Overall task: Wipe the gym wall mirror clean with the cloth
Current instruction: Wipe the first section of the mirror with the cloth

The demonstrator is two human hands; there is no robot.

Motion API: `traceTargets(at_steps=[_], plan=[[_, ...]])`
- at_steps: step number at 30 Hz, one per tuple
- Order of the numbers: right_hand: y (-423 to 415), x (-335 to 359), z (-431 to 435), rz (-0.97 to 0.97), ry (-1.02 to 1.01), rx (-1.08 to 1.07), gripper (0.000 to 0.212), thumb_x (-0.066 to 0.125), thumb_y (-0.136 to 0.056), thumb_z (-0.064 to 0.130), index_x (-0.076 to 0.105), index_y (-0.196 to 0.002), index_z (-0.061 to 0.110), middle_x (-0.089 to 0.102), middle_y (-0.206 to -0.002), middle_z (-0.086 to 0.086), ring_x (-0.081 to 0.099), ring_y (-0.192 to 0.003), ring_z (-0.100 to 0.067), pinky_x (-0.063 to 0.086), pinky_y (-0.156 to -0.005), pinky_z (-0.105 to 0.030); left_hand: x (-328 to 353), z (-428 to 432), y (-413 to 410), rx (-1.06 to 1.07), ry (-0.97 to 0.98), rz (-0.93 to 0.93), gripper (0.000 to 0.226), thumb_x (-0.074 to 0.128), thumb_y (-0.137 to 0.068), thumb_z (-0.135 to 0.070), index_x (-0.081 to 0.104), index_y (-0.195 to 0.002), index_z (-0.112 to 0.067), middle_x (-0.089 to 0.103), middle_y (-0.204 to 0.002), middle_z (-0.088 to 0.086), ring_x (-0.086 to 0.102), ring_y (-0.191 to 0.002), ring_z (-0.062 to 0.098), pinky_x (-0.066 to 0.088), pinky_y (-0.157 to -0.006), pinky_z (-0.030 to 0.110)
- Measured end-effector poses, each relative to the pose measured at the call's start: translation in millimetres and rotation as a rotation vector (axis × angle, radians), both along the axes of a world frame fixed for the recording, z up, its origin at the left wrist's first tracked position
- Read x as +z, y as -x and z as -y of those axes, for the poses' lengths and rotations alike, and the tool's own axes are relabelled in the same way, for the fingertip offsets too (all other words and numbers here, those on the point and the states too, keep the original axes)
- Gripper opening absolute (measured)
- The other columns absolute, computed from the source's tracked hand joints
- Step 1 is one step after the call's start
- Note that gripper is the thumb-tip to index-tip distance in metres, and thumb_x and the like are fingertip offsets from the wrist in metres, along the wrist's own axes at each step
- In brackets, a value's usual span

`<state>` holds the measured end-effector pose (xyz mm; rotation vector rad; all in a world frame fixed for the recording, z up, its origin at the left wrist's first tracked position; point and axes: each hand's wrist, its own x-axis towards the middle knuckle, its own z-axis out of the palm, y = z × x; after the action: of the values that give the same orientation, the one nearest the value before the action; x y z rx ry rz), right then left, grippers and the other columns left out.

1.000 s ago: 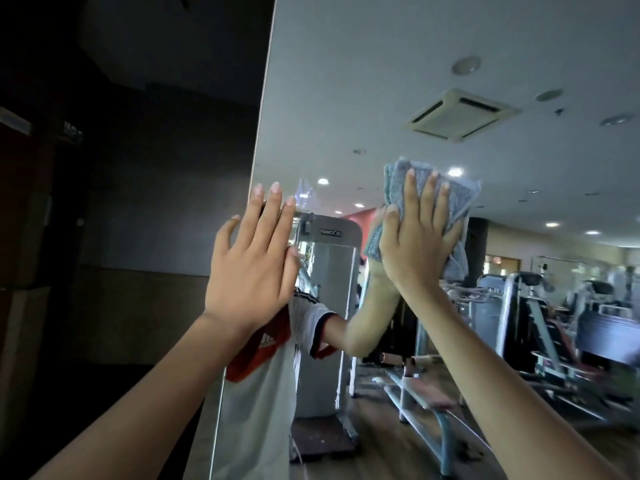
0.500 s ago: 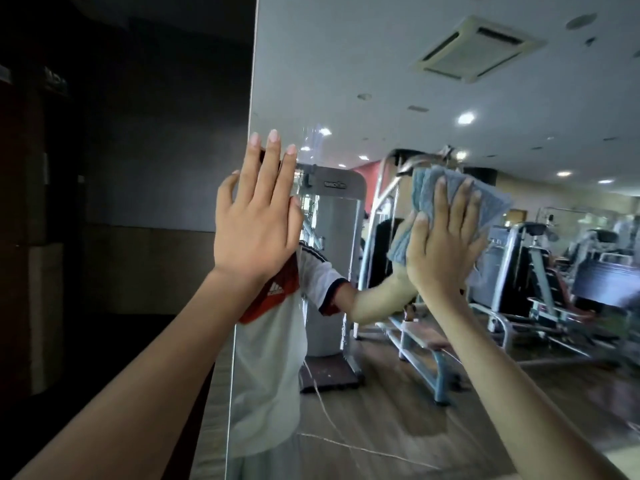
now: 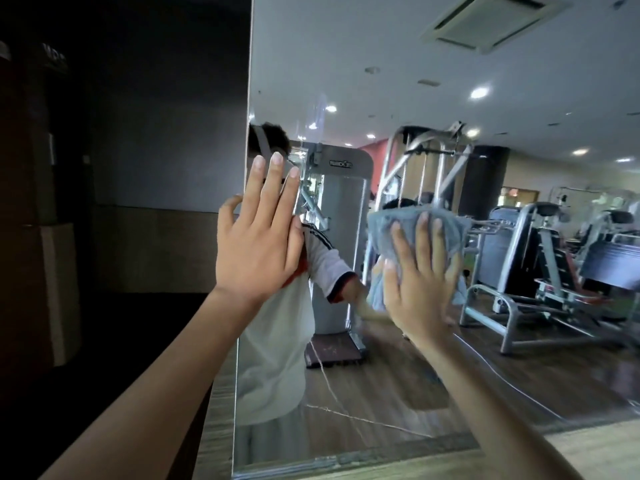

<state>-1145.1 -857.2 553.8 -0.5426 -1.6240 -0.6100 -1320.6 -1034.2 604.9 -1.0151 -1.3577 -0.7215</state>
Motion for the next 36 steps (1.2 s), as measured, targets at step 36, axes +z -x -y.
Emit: traceTargets(at_steps=[36], plan=[[-7,-103,2,-0.02,0.1,0.04,0.055,0.029,-0.104,0.039,0.019,-0.158,0.032,0.017,-0.165,-0.007,0.016,-0.152,-0.028,0.019,-0.115,-0.064,-104,1,0,0.014,-0.031,0.09,0.053,0.041,-0.103,-0.023,0.037,-0.153,-0.007,0.033,-0.159,0.017,0.021,-0.151,0.032,0.038,-0.107,0.049]])
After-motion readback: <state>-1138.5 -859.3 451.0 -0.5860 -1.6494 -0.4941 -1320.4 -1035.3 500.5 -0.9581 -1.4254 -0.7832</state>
